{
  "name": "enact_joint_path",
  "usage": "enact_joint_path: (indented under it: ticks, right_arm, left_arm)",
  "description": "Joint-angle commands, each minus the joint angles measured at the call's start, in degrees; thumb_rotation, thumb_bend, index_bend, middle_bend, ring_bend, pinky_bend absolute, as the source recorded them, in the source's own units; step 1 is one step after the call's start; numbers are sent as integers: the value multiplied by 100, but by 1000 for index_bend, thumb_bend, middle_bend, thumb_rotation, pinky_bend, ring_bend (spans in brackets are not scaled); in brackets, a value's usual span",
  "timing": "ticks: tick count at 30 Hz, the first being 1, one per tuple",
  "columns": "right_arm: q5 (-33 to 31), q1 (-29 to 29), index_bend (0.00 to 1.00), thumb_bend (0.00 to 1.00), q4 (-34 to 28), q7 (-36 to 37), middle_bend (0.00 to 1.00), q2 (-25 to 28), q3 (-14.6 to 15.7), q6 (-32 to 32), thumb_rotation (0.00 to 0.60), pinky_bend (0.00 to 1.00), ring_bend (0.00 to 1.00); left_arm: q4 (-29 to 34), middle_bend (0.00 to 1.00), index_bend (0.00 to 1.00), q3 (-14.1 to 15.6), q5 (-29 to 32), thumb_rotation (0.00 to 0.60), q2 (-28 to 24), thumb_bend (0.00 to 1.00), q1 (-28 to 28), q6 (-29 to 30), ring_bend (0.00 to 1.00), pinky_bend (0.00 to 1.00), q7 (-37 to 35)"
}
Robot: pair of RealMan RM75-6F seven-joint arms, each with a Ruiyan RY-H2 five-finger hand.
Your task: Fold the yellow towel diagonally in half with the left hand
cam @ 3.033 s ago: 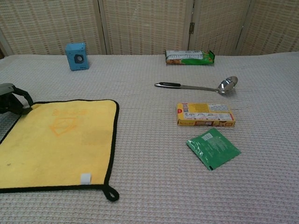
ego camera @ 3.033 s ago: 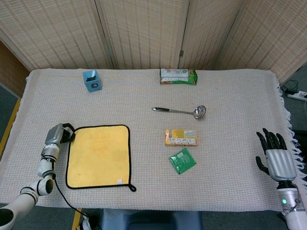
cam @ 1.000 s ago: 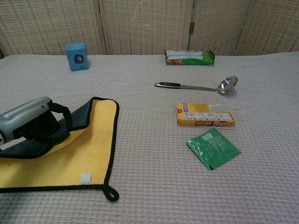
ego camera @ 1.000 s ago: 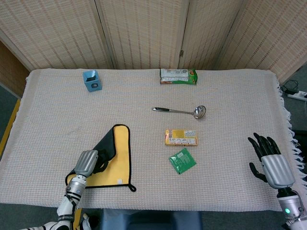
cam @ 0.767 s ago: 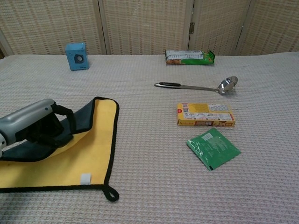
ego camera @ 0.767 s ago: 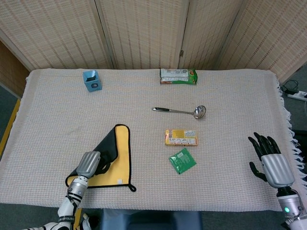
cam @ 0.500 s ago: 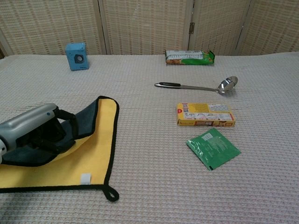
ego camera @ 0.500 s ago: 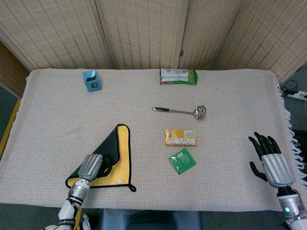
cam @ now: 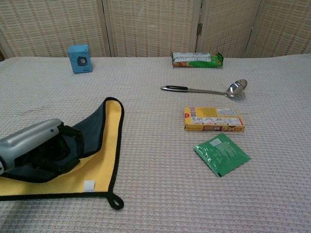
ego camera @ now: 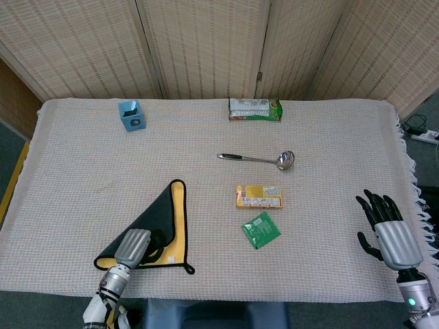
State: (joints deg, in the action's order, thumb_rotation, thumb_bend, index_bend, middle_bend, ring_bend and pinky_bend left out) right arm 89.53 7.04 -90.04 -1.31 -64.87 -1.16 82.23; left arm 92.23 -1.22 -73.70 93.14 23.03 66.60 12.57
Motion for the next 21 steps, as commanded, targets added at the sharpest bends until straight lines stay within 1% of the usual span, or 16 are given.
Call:
enact_joint_path:
  ticks: [1,13,21]
  right_arm:
    - [-3,-2,0,492,0,5,0,2,-2,1,600,0,0]
    - [0,-5,0,492,1,-6,0,-1,-5,4,600,0,0]
    - [-38,6,0,492,9,-10,0,-8,-21,-28,600,0,0]
  left_arm:
    - [33,1000,629,67,-9,600,9,496,-25,-41,1000,1000,25]
    - [-85,1000,629,84,-105,600,149,496,-30,-134,1000,1000,-94]
    - [-57,1000,629,109,-149,600,140,496,-45,-159,1000,1000,-106]
